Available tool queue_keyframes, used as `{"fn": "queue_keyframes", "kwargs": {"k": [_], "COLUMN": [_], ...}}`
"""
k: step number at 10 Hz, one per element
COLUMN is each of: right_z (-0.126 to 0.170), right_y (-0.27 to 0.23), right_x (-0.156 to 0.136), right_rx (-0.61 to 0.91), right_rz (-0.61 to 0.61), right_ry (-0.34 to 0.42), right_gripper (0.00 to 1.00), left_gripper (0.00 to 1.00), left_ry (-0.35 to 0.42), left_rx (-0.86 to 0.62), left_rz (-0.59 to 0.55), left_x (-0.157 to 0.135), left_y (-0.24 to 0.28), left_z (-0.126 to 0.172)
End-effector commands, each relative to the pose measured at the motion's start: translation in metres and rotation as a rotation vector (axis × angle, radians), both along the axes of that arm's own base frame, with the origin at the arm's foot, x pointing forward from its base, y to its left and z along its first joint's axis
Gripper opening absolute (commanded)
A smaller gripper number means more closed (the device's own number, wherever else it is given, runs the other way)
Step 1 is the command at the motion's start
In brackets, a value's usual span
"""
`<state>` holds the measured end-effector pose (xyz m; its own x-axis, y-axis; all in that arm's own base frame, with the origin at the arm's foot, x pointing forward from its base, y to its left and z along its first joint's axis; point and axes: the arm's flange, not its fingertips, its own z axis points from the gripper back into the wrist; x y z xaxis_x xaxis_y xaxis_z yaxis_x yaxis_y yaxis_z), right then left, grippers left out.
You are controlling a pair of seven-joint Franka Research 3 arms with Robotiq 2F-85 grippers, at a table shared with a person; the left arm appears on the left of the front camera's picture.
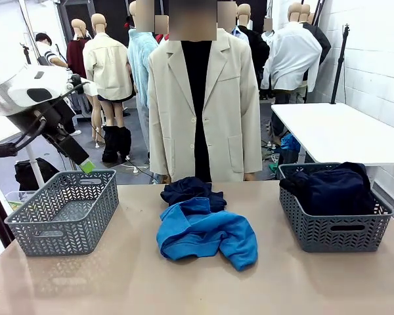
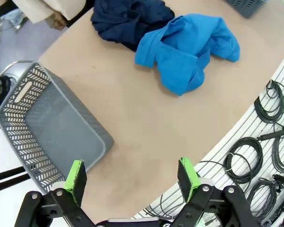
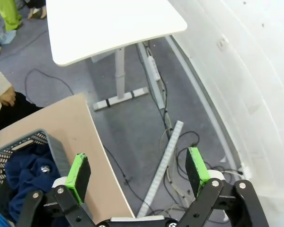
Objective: Sort the tops and bottoms.
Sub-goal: Lift clothes from the center of the table with your left hand.
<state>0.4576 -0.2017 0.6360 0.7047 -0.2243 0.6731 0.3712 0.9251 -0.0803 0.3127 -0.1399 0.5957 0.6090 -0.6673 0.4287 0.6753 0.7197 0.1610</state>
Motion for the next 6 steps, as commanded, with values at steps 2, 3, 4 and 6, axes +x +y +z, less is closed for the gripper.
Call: {"fn": "queue_keyframes", "kwargs": {"k": [2,3,4,6], "right_z": [-0.002,-0.002,-0.002,-0.002], "right_y": [0.001,0.001,0.001,0.001], "right_x": [-0.001,-0.001,-0.001,-0.001], "right_rx": [-0.009,-0.009,-0.009,-0.009], "right_rz": [0.008,0.008,0.008,0.008], "right_ry": [0.007,0.007,0.007,0.007], "right_gripper": [1.0,1.0,1.0,1.0], "left_gripper": [1.0,1.0,1.0,1.0], "left_ry": [0.099,0.133,0.171,0.185], "left_rx": [-0.055,-0.069,-0.071,-0.01], "left_rz": [-0.073,-0.094,-0.112,-0.175], "left_x": [0.028,0.041,0.052,0.066], "left_y": [-0.038,-0.051,-0.063,-0.092], "left_z": [-0.053,-0.071,-0.091,-0.133]}}
